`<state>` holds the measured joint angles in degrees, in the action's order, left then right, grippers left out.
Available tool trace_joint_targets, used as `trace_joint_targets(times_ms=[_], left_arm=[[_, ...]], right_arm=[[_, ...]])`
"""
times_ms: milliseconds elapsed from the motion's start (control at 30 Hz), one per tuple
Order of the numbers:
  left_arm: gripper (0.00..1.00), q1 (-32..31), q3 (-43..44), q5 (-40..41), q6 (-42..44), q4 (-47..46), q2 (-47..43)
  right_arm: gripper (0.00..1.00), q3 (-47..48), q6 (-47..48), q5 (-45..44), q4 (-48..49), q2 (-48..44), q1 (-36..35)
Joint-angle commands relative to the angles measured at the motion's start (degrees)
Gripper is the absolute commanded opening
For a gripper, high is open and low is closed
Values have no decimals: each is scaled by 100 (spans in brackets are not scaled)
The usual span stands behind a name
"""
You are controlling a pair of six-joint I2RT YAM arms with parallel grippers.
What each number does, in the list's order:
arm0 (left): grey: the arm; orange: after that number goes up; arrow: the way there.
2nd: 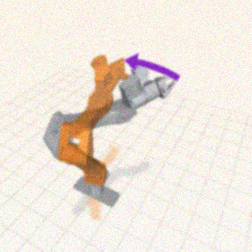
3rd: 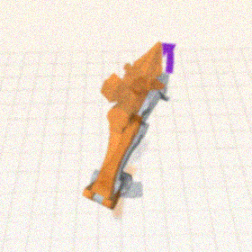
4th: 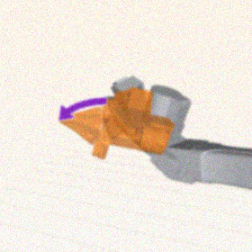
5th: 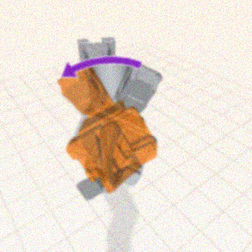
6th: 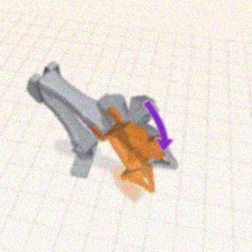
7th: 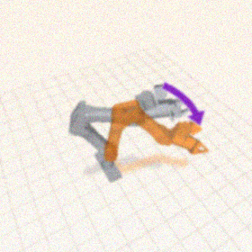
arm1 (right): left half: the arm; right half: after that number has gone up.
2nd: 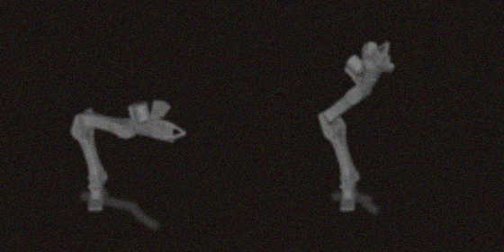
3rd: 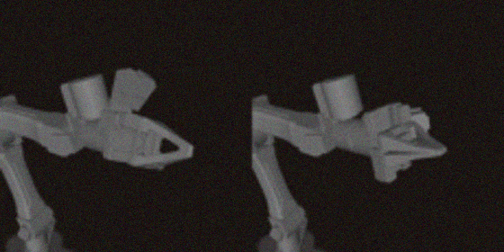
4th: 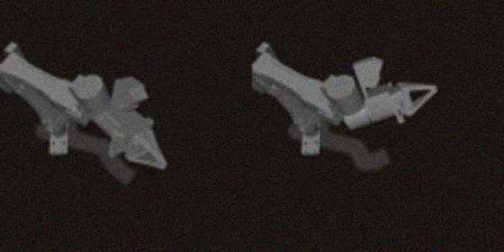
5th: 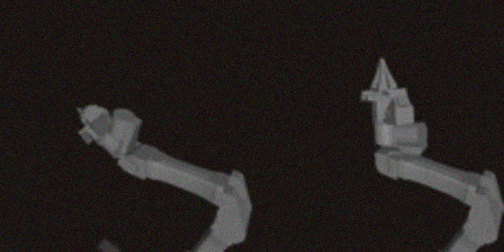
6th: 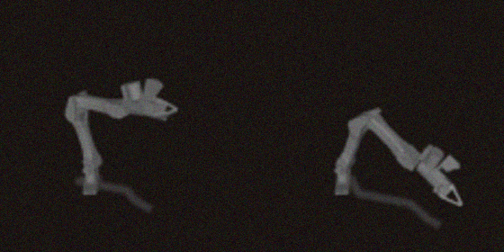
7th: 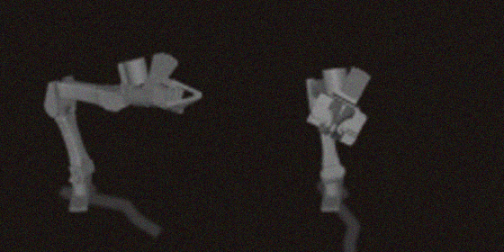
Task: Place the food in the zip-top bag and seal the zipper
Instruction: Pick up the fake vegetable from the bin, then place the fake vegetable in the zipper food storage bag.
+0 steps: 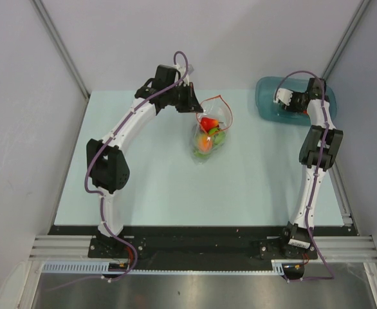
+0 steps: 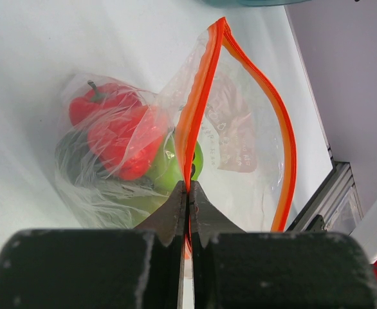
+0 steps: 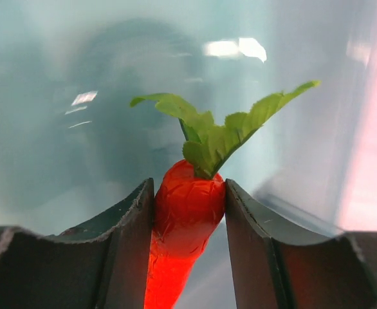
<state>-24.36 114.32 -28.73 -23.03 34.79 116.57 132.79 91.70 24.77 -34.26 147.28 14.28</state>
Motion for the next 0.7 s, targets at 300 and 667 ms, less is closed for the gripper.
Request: trace_joint_targets(times_ms=[300,667], left_arm=[[4,-86,-121,-36,-18,-174,-372],[4,-113,-112,-62,-70,-218,-513]], right_arm=[[0,-587,-6028,1407,3065,-2563,-338],[0,-3355,-10690,917,4297,-4908,-1901]])
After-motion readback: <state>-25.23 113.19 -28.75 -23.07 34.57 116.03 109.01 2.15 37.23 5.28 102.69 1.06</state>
